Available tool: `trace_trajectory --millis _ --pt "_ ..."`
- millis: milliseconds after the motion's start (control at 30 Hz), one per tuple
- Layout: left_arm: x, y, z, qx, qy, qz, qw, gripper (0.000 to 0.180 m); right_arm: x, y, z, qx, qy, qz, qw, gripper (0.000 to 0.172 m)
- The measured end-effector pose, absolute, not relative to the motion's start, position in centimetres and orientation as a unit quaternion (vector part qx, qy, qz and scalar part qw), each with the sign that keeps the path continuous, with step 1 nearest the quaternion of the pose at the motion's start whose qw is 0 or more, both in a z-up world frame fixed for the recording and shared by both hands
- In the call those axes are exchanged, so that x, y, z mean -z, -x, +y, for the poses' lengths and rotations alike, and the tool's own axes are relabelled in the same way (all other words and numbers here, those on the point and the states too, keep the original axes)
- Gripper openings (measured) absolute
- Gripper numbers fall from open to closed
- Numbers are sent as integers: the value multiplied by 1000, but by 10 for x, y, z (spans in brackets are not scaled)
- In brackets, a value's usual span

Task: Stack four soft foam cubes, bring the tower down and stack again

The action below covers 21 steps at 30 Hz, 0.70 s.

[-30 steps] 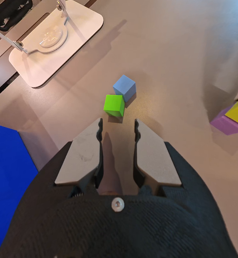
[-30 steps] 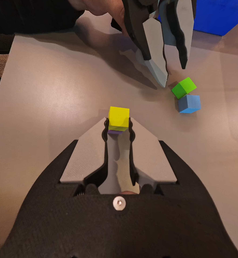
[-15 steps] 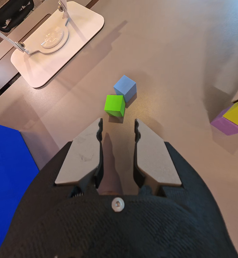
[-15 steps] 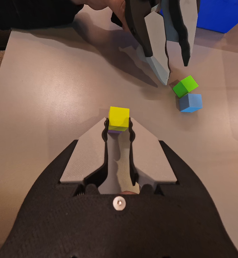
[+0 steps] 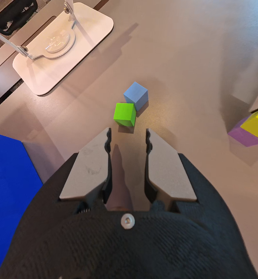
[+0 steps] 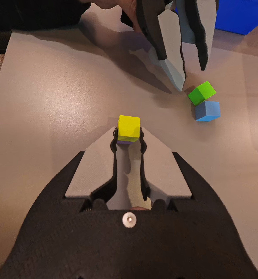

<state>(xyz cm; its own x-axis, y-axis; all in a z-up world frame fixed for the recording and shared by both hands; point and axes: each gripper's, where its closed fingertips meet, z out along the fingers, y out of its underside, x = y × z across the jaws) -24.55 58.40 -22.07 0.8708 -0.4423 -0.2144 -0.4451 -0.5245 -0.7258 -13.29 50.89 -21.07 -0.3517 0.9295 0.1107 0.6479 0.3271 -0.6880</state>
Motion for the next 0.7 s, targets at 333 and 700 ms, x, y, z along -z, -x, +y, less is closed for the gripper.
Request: trace_trajectory --millis 333,700 --pt "221 245 584 -2 873 254 416 43 212 133 510 -277 512 -773 254 26" --pt "221 245 584 -2 873 255 416 43 212 134 510 -278 513 -771 254 26"
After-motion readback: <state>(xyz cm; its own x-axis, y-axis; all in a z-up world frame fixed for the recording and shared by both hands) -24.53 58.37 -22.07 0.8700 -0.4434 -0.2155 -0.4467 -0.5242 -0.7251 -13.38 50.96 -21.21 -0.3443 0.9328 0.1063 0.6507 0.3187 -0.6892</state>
